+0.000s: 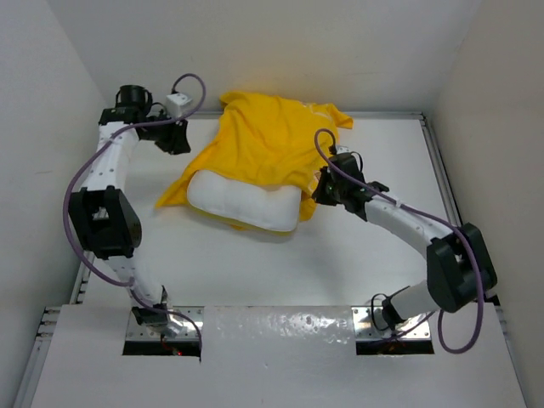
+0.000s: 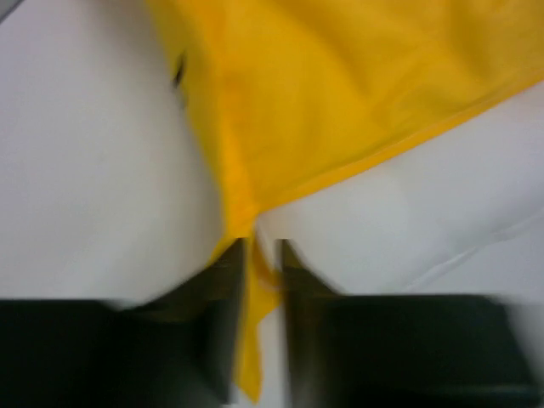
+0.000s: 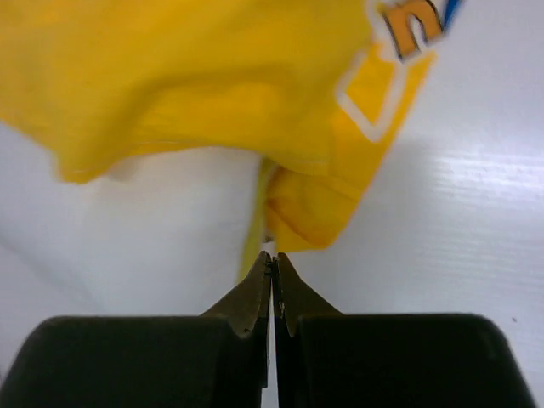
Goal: Put the pillow into the pillowcase
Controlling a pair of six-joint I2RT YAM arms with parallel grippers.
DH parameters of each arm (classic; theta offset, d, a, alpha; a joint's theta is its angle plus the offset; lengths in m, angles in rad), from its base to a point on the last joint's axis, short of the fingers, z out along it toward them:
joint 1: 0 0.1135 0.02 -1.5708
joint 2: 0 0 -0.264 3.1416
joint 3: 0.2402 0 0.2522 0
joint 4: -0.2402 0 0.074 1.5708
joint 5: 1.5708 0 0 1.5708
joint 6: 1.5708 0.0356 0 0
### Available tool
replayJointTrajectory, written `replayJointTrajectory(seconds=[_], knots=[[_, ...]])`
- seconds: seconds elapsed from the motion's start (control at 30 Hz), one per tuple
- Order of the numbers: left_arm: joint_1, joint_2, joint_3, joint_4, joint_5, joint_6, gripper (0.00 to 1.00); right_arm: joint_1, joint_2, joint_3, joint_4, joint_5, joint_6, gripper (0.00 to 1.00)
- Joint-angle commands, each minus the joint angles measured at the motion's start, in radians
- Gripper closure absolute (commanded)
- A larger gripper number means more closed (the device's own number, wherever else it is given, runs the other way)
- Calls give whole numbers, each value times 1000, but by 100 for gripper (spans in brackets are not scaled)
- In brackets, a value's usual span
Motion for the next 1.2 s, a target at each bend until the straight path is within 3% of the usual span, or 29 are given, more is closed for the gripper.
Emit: replayJointTrajectory(seconds=[0.0, 0.03, 0.07, 0.1, 0.13, 0.17, 0.23, 0.43, 0.57, 0.63, 0.67, 0.7, 0.8, 0.83, 0.9, 0.93, 1.03, 1.17], knots=[[85, 9, -100, 19, -193, 33, 61, -58, 70, -53, -26, 10, 169, 100], [97, 15, -120, 14, -201, 55, 48, -66, 83, -53, -30, 17, 202, 96], [114, 22, -140, 9, -206, 75, 38, -67, 97, -53, -42, 21, 230, 73], [117, 33, -173, 6, -211, 90, 29, -70, 110, -51, -41, 18, 268, 57], [121, 51, -189, 0, -223, 119, 27, -70, 127, -48, -46, 11, 291, 43], [121, 59, -228, 8, -230, 130, 25, -67, 161, -50, -35, 4, 306, 37], [128, 79, -281, 73, -263, 123, 23, -69, 195, -53, -36, -6, 359, 35], [179, 147, -354, 71, -195, 147, 22, -55, 302, -59, 86, -59, 391, 48], [191, 142, -407, 104, -192, 149, 22, -11, 391, -45, 83, -94, 418, 40], [193, 139, -440, 143, -183, 138, 23, -9, 407, -85, 155, -124, 460, 41], [193, 142, -448, 176, -177, 117, 24, -9, 425, -96, 181, -134, 492, 43], [193, 145, -453, 186, -171, 109, 26, -9, 436, -99, 215, -144, 504, 54], [193, 165, -448, 194, -123, 84, 46, -12, 465, -88, 215, -177, 534, 80], [193, 171, -439, 192, -108, 83, 61, -24, 459, -111, 224, -177, 562, 100], [196, 174, -428, 192, -62, 68, 80, -41, 424, -172, 352, -172, 589, 100], [197, 174, -416, 192, -48, 60, 100, -49, 370, -239, 402, -161, 595, 100], [219, 156, -389, 180, 7, 52, 100, -72, 248, -275, 470, -118, 539, 100], [271, 75, -361, 166, 58, 60, 100, -74, 129, -223, 378, -89, 362, 100]])
